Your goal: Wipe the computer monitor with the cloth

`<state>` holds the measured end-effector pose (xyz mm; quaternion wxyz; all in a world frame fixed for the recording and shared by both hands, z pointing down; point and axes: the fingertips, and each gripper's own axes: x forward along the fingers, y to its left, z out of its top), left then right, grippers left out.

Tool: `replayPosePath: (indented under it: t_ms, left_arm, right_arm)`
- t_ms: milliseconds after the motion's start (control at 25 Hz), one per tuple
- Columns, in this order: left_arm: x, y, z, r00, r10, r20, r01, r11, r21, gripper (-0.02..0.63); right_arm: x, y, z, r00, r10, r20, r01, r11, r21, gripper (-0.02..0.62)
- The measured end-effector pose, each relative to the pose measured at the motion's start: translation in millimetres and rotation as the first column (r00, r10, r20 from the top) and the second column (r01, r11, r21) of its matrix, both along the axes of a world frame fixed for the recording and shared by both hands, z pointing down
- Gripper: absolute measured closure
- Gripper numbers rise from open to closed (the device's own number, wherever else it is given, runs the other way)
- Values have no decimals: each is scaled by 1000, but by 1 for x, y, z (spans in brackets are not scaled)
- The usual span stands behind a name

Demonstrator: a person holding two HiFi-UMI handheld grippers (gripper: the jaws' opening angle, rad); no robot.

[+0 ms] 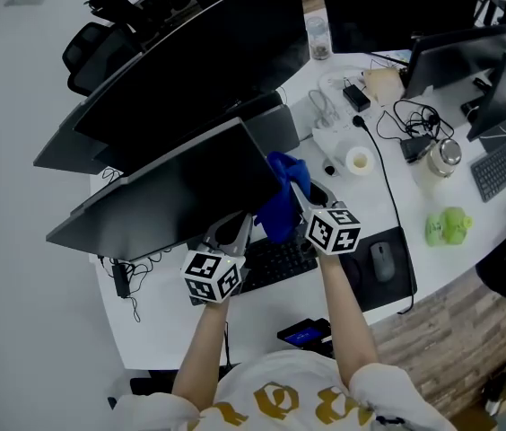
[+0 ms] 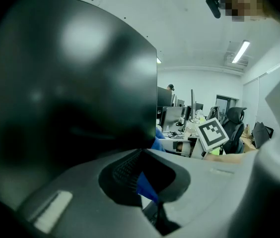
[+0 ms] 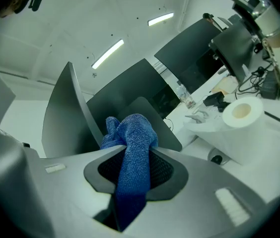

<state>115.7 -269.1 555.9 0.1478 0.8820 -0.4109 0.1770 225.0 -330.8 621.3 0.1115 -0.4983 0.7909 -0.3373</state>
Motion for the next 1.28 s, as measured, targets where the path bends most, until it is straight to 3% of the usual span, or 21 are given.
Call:
replayPosePath:
  t_ms: [440,640,840,1040,1280]
  left_arm:
    - [-25,6,18,999,-51,10,51,998,-29,606]
    - [-31,11,25,998,-66,-5,66,997,-45,606]
    - [-37,12,30,997,-74,-22,72,996,-58,606]
    - [-43,10,21,990,-99,-102,93,994,-61,606]
    - [-70,9,16,983,-137,-121,132,990,-49,606]
  right_arm:
    - [3,5,39,992,71,104,-61,993,-97,471]
    - [4,5,53,963,132,236,-99,984,-148,471]
    - [4,10,71,948,187,259,-132,967,-217,471]
    - [-22,19,84,947,144,288,-69,964,-255,474]
    - [-57,26,82,922,97,375,-18,978,-207,480]
